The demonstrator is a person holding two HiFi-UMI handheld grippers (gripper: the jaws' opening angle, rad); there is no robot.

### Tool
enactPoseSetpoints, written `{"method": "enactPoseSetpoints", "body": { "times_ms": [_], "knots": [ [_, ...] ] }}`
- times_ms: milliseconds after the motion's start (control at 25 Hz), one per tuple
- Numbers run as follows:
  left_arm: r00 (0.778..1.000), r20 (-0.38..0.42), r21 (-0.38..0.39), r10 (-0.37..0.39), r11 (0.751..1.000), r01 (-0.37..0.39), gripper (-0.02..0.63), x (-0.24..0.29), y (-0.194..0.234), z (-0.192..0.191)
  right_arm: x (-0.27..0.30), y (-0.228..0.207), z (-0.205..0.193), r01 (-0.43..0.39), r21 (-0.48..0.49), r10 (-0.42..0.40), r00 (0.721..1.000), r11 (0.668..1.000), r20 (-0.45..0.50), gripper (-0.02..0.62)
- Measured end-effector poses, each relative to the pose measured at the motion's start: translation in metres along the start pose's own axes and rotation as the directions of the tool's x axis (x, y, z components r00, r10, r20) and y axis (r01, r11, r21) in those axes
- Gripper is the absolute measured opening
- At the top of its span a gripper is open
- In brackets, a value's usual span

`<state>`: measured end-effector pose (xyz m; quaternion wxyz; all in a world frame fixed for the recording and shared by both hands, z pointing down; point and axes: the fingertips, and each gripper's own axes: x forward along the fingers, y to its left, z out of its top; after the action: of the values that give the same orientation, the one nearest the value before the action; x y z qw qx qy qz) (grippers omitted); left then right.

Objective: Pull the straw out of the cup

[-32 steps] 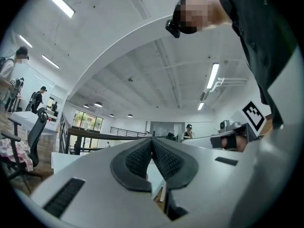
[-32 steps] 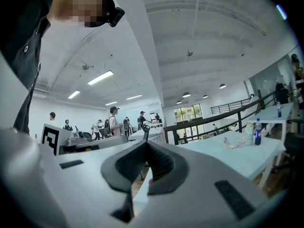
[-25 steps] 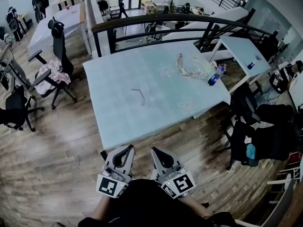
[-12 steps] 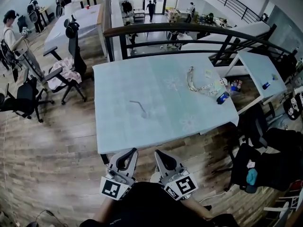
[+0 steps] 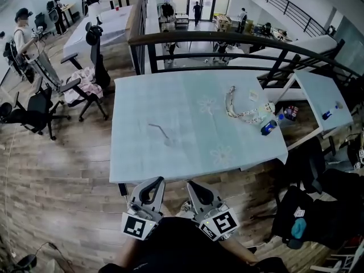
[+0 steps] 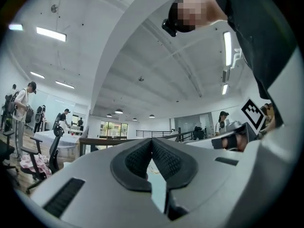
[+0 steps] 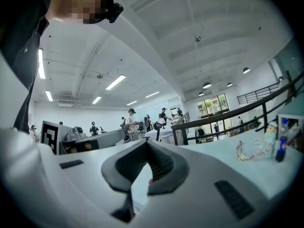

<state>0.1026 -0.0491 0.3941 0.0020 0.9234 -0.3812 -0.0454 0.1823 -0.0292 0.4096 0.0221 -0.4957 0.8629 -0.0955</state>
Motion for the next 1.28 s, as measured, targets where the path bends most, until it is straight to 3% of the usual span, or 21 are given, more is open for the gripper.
{"method": "enactPoseSetpoints", "body": {
  "times_ms": [400,760,960,1080,1280],
  "knots": [
    [0.997,0.014,-0.031,0.076,0.997,-0.076,0.012,0.02,0.007,-0.008,0.004,-0.03,0.005,-0.027,0.009,0.027,1.0,1.0,-0.004,0.009],
    [0.997,0.033,-0.048,0.075,0.996,-0.074,0.012,0.058,0.04,-0.023,0.032,-0.06,0.015,0.0,-0.023,-0.001,1.0,1.0,-0.024,0.009],
    [0.996,-0.022,-0.071,0.091,0.993,-0.092,0.012,0.077,0.068,-0.047,0.061,-0.077,0.025,0.008,-0.038,-0.009,1.0,0.999,-0.028,0.009],
    [0.994,-0.016,-0.107,0.104,0.989,-0.105,0.012,0.087,0.088,-0.053,0.081,-0.081,0.03,0.007,-0.048,-0.009,0.999,0.999,-0.035,0.009],
    [0.993,-0.08,-0.106,0.085,0.99,-0.094,0.012,0.101,0.112,-0.086,0.103,-0.086,0.032,0.026,-0.066,-0.03,0.998,0.997,-0.053,0.009]
  ]
}}
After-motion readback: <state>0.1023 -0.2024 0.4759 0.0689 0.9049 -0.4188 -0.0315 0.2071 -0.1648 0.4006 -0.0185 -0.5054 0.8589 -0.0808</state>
